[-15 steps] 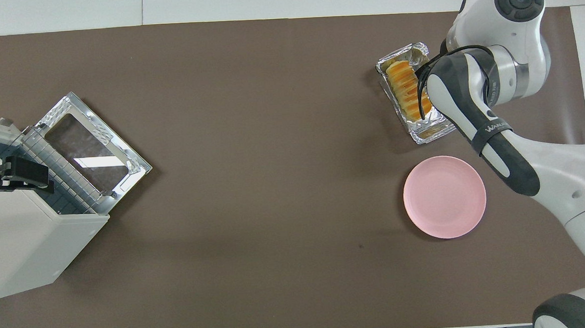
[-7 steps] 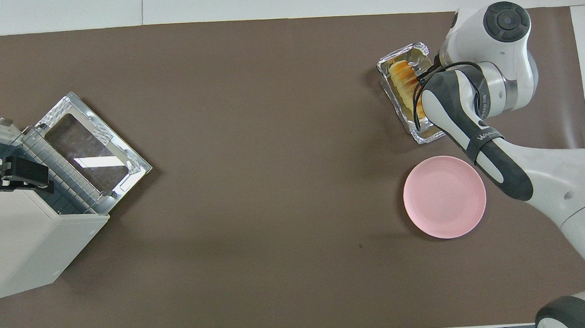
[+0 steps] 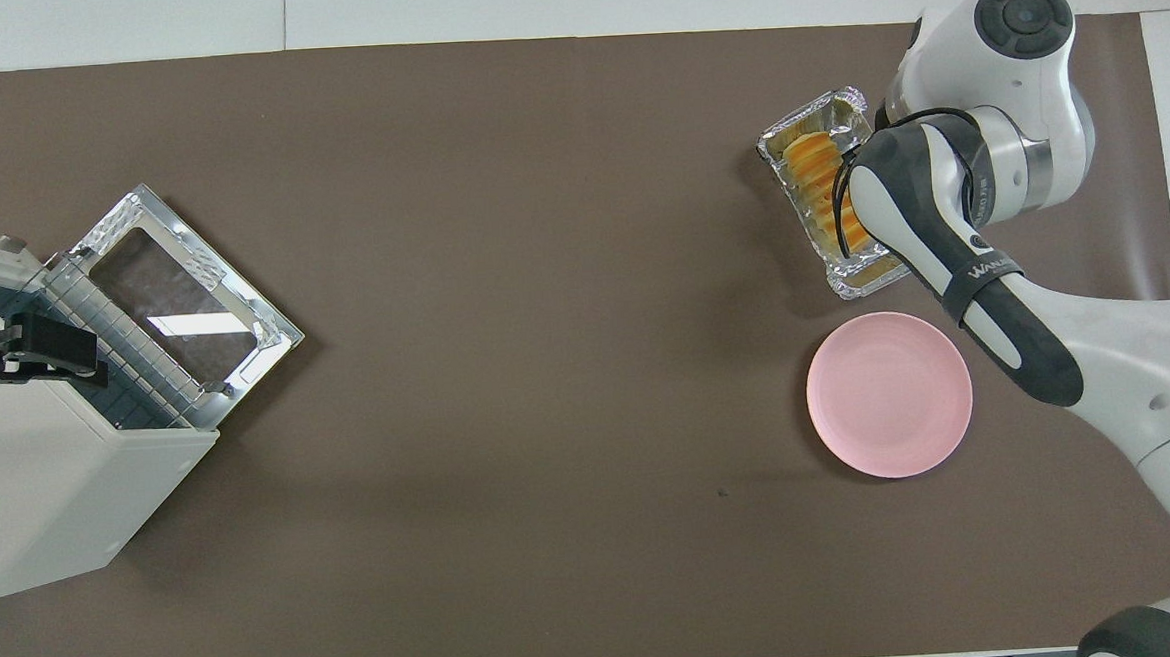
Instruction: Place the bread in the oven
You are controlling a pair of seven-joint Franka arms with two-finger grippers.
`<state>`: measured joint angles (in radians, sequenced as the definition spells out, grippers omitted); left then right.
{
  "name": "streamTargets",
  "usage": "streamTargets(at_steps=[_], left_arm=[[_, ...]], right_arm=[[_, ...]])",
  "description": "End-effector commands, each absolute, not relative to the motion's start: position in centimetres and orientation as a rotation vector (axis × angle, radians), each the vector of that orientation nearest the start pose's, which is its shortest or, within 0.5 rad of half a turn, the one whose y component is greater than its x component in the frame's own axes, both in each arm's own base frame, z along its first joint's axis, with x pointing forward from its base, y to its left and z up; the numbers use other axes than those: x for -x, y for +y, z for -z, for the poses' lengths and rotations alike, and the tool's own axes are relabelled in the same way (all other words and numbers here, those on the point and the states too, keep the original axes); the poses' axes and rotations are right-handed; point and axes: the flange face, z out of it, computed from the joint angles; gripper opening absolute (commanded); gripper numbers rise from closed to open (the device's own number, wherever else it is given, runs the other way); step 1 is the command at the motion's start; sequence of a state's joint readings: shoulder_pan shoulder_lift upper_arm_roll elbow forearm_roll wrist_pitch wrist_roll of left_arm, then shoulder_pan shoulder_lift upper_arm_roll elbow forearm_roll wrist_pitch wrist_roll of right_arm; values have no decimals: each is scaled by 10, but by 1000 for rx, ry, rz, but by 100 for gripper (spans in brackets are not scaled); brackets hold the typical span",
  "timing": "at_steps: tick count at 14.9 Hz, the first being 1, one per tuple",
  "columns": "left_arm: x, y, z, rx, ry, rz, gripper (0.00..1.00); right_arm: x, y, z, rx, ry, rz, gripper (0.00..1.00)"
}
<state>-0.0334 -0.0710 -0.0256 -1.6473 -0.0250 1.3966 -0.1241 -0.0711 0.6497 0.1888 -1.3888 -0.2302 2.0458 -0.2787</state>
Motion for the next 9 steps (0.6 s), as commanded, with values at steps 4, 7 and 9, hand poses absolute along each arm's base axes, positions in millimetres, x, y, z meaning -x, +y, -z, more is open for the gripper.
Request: streamTargets(at_steps=[4,7,9], left_arm=[[-509,-30,-616,3118,-85,-295,100],[-509,-30,-615,3117,-85,-297,100],[-509,-30,-616,3118,-85,-295,100]], right_arm=[[-693,153,-443,3126,-487,-107,0],[-657,266,-451,3095,-134,-106,0],[-629,323,-442,3102,-73,-106,0]])
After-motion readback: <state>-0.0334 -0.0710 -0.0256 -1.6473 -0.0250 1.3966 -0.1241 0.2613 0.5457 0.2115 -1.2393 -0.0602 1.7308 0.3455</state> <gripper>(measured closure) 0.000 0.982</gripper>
